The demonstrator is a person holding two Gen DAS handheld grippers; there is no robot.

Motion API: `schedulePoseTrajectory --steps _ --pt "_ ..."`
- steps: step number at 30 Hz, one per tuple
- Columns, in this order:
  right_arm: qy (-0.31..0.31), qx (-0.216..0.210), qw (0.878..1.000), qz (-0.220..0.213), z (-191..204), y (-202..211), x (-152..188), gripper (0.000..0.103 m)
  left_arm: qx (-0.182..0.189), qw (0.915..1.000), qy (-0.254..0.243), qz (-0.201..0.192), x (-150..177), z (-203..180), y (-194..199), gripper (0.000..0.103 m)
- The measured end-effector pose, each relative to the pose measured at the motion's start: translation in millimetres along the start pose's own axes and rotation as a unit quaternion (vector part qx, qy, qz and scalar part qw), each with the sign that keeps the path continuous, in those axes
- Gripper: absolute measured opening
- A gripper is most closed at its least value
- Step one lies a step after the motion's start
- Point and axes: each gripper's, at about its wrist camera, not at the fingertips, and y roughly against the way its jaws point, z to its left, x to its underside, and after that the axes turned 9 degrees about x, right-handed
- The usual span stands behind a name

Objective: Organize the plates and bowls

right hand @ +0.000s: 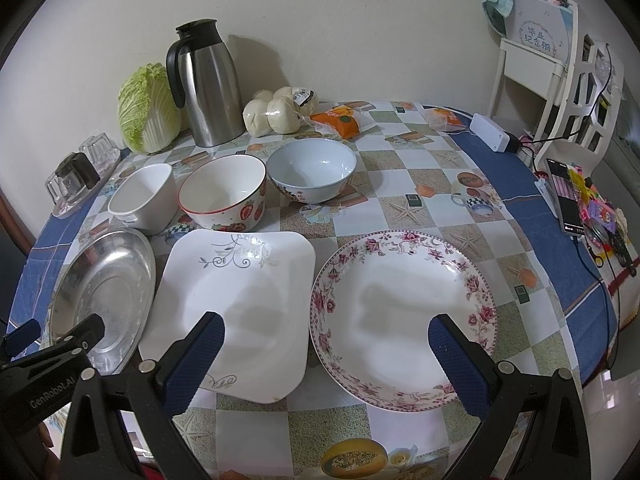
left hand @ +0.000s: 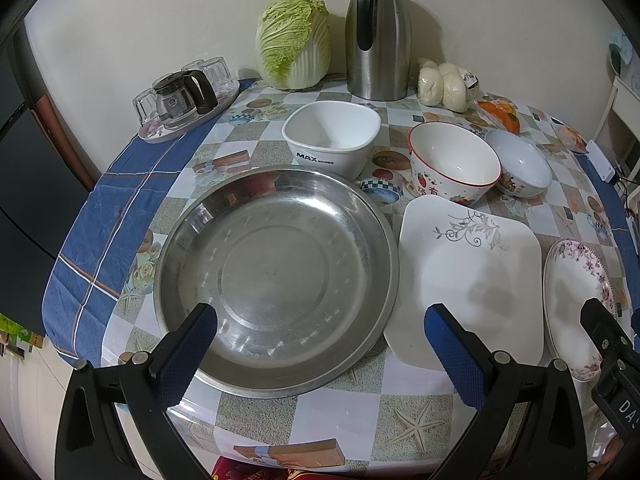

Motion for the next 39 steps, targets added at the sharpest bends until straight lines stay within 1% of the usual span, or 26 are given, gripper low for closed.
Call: schedulePoseTrajectory --steps 16,20,22,25,29,31,35,37,39 --pt "0.002 0.000 1.000 0.002 1.0 -0.5 -1.0 0.103 0.001 1.0000 0.001 0.000 0.0 0.1 -0.1 0.103" --pt "0.008 -0.002 1.000 0.000 4.6 -1.4 -1.4 0.103 0.004 1.0000 0.008 0.000 -0.2 6.5 -0.2 0.103" --pt "0.019 -0.005 1.000 -0.001 10.8 -3.1 -1.5 0.103 0.009 0.9998 0.020 0.004 -0.4 11.6 -3.0 0.103" --pt "0.035 -0.017 0.999 -0.005 23.4 -2.7 -2.3 0.103 0.010 0.9990 0.043 -0.004 -4.6 24.1 -3.7 0.103" --pt "0.056 -0.056 0.997 -0.004 41.0 -0.4 -9.9 0.103 0.002 0.9975 0.069 -0.017 -7.7 48.8 -3.5 0.103" --pt "0.072 -0.064 0.995 -0.008 54.7 0.1 -13.5 0.103 0.006 0.9960 0.088 -0.017 -7.6 65.0 -6.3 0.103" --pt "0.100 -0.089 0.991 -0.017 84.6 0.0 -20.0 0.103 0.002 0.9931 0.115 -0.026 -3.7 95.4 -10.8 0.103" --pt "0.110 -0.112 0.988 -0.013 100.9 -3.2 -23.8 0.103 0.004 0.9909 0.131 -0.031 -0.5 110.8 -12.9 0.103" --pt "0.113 -0.123 0.986 -0.009 110.3 -6.8 -25.8 0.103 0.010 0.9894 0.140 -0.036 2.6 120.9 -15.3 0.103"
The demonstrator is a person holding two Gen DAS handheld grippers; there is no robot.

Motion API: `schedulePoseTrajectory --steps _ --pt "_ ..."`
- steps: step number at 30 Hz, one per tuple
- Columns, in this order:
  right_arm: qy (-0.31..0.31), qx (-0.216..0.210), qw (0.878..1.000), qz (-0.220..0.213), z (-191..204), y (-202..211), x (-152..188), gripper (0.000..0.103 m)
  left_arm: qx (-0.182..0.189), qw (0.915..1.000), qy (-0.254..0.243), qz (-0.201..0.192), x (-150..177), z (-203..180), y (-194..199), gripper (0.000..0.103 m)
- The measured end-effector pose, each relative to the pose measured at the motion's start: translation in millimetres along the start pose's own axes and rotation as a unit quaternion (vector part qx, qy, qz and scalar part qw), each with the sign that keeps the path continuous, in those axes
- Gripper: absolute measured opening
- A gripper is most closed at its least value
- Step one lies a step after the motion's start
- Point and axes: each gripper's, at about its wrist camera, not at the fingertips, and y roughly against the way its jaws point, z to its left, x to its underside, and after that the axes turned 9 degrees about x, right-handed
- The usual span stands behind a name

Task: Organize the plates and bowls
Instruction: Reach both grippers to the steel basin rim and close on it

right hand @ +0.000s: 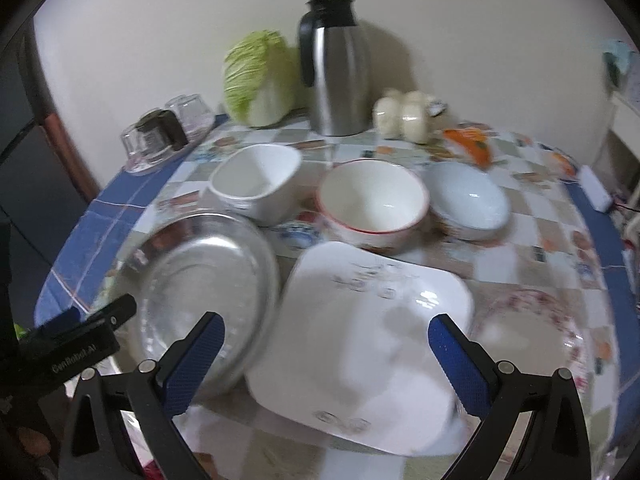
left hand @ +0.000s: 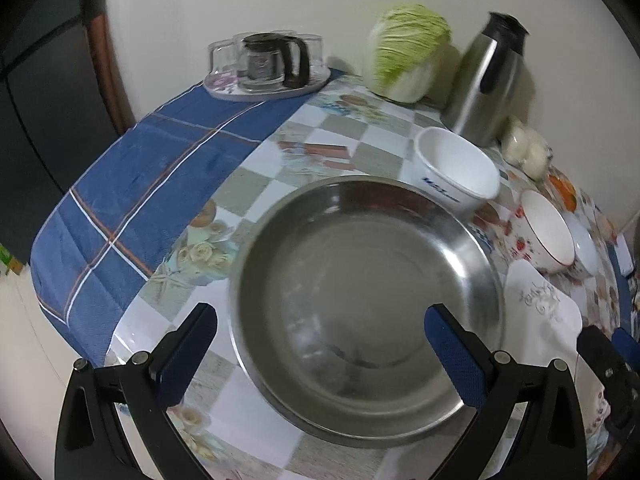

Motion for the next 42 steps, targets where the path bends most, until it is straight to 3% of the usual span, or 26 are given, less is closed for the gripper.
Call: schedulePoseTrajectory --steps 4,26,34,37,39,42 --pt "0.021 -0.012 1.000 -0.003 18.1 -11.5 -7.9 0.103 0.003 0.9999 0.000 -0.012 0.2 13.1 -5.2 0.103" --pt "0.054 -0.033 0.998 0.003 54.9 -70.4 -33.7 0.098 0.030 0.9995 0.005 0.008 2.2 49.0 -38.2 0.103" --pt "0.041 -0.065 0.997 0.027 53.5 -93.0 -38.2 0.080 0.056 0.9974 0.038 0.027 3.4 67.0 -48.7 0.101" --pt "0.041 -0.083 0.995 0.036 54.0 -100.1 -38.7 0.065 0.056 0.9970 0.042 0.033 5.1 69.0 -51.8 0.079" --pt "0.047 -0.091 0.994 0.039 57.0 -103.9 -39.9 0.056 0.055 0.9972 0.041 0.032 4.9 69.1 -50.7 0.077" --pt "0.057 -0.085 0.994 0.041 61.3 -110.1 -40.5 0.051 0.065 0.9964 0.045 0.033 4.4 70.1 -49.9 0.067"
